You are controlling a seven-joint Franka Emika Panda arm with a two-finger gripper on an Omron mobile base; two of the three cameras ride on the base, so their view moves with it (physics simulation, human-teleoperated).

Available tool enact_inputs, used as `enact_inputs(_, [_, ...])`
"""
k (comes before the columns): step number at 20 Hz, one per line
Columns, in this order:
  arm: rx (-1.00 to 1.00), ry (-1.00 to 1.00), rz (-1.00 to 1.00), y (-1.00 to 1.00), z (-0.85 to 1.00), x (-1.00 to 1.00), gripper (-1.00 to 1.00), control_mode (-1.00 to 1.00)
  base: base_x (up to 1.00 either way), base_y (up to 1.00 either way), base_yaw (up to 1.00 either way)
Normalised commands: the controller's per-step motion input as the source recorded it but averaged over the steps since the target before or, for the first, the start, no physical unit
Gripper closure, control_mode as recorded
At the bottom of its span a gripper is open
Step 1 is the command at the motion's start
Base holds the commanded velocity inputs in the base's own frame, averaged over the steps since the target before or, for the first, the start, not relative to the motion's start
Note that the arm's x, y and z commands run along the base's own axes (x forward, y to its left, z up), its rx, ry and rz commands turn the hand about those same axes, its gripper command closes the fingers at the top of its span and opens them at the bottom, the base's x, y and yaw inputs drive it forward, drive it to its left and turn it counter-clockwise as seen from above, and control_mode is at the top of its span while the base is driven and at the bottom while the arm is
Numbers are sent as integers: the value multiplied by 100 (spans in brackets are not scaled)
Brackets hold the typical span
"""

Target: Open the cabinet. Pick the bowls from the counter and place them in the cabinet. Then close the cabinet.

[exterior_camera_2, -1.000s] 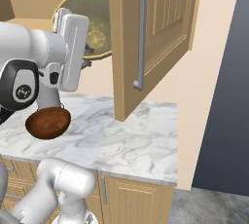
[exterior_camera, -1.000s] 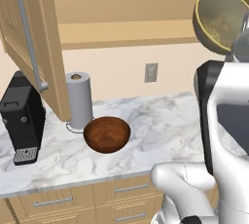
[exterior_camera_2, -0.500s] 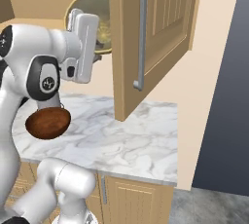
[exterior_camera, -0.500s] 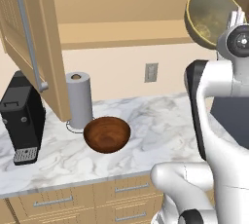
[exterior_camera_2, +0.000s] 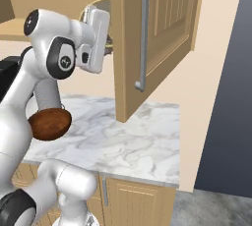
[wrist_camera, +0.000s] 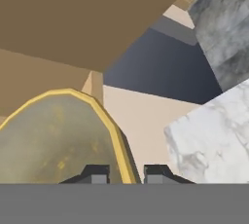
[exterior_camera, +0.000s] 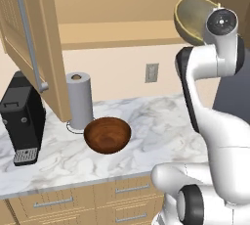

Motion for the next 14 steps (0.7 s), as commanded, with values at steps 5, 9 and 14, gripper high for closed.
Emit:
enact_inputs(5, [-1, 5, 0, -7, 0, 75, 100, -100, 0, 0, 0])
enact_inputs(9, [-2, 0, 0, -11, 0, 68, 100, -100, 0, 0, 0])
enact_inputs(14, [0, 0, 0, -5, 0, 70, 100, -100, 0, 0, 0])
